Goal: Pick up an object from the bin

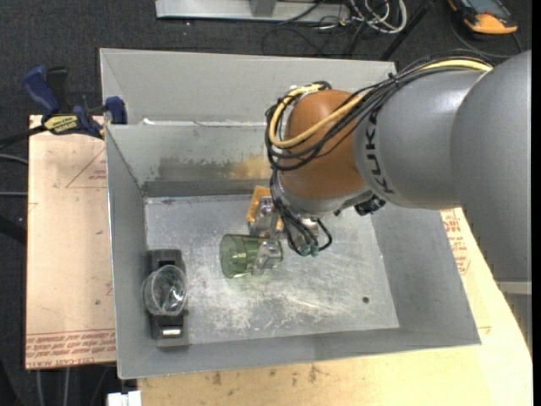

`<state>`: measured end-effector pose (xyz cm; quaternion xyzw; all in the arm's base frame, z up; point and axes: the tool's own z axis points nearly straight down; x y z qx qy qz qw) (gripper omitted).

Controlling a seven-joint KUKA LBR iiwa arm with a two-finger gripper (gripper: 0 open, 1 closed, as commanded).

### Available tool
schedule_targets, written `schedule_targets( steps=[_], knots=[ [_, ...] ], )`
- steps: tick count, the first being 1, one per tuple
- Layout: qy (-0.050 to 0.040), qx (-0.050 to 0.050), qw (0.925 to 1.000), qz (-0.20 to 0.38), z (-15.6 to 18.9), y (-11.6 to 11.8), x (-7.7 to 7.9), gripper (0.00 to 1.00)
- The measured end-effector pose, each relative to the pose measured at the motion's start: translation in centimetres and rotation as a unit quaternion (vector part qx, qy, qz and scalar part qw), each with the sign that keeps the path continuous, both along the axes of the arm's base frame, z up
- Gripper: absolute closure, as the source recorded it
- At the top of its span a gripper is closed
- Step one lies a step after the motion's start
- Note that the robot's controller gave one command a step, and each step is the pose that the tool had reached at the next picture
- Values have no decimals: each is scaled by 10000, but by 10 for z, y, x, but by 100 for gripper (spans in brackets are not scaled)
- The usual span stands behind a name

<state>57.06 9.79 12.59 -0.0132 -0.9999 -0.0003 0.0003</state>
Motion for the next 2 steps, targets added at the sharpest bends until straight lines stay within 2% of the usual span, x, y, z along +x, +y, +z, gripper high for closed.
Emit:
schedule_targets(
  steps=[1, 2],
  knots=[
    [1, 1, 10000, -10, 0, 0, 0, 0],
    [-68, 12, 10000, -16, 5, 0, 4, 100]
  ],
)
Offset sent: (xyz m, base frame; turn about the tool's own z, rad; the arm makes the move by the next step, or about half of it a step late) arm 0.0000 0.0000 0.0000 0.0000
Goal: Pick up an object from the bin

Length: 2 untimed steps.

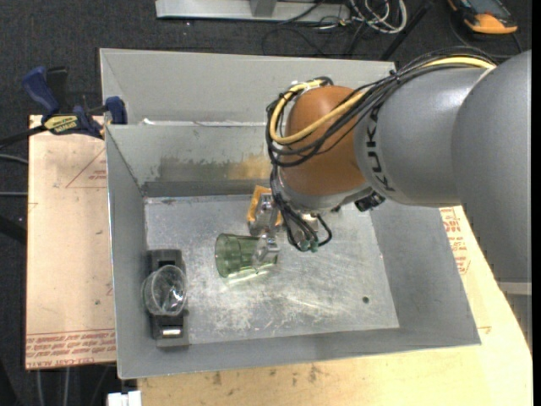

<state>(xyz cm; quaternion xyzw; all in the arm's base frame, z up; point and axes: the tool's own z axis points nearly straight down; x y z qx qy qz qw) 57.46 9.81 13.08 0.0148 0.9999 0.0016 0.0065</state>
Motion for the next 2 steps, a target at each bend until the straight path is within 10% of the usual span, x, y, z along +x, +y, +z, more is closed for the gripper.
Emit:
schedule_targets(
  steps=[2],
  knots=[
    [76, -19, 9999, 144, 39, 7, -9, 100]
  ],
)
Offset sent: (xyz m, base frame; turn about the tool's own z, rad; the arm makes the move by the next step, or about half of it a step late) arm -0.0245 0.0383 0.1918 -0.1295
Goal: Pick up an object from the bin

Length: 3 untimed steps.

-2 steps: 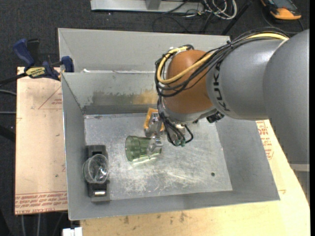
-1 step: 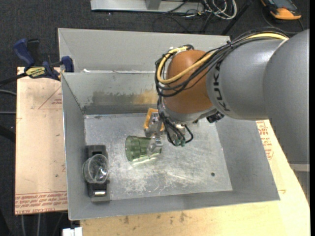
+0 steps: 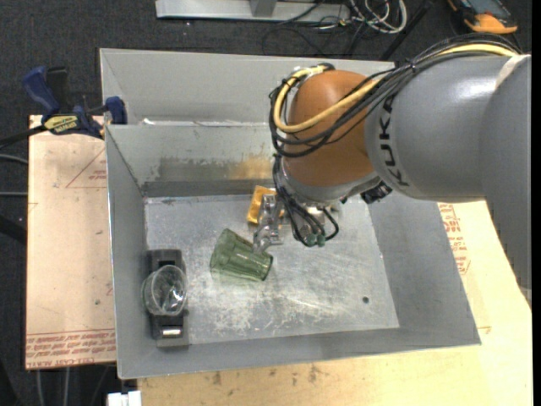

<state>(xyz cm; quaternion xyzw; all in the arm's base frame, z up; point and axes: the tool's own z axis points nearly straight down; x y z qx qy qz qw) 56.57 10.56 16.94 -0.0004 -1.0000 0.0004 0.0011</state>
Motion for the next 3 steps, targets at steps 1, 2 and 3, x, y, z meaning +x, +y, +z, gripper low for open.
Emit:
schedule_targets(
  steps=[1, 2, 3],
  knots=[
    [-11, 9, 9999, -146, 61, -3, 12, 100],
    [49, -6, 9974, -713, -19, -26, -58, 0],
    [-10, 7, 9975, -709, -15, -26, -54, 0]
  ],
)
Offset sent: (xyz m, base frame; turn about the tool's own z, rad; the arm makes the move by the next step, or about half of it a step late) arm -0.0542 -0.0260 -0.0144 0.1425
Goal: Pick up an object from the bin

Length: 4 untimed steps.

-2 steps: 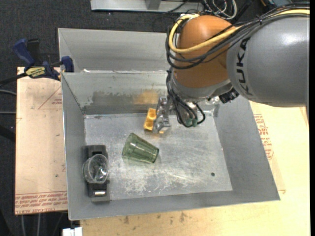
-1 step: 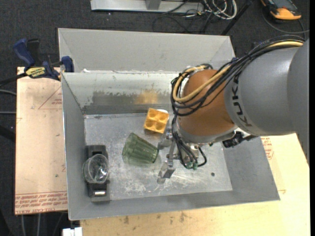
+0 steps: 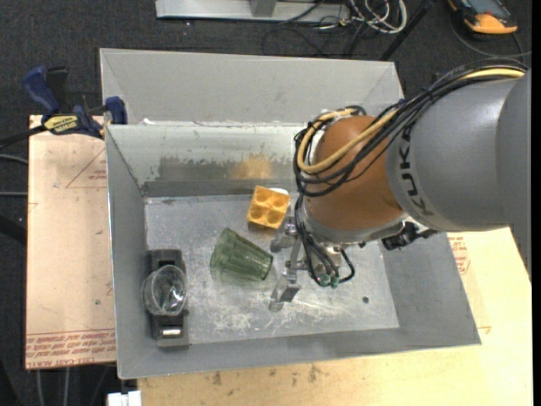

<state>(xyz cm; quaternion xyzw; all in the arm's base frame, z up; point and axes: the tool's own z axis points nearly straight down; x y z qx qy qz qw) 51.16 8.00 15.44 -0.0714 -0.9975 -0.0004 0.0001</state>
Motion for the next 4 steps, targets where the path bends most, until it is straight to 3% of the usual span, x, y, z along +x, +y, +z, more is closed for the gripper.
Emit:
schedule_targets(
  steps=[1, 2, 4],
  knots=[
    [-62, 8, 10000, -60, -42, 27, 35, 0],
    [-5, 37, 9969, -780, -77, 28, 52, 100],
    [-6, 38, 9969, -783, -77, 28, 52, 100]
  ],
)
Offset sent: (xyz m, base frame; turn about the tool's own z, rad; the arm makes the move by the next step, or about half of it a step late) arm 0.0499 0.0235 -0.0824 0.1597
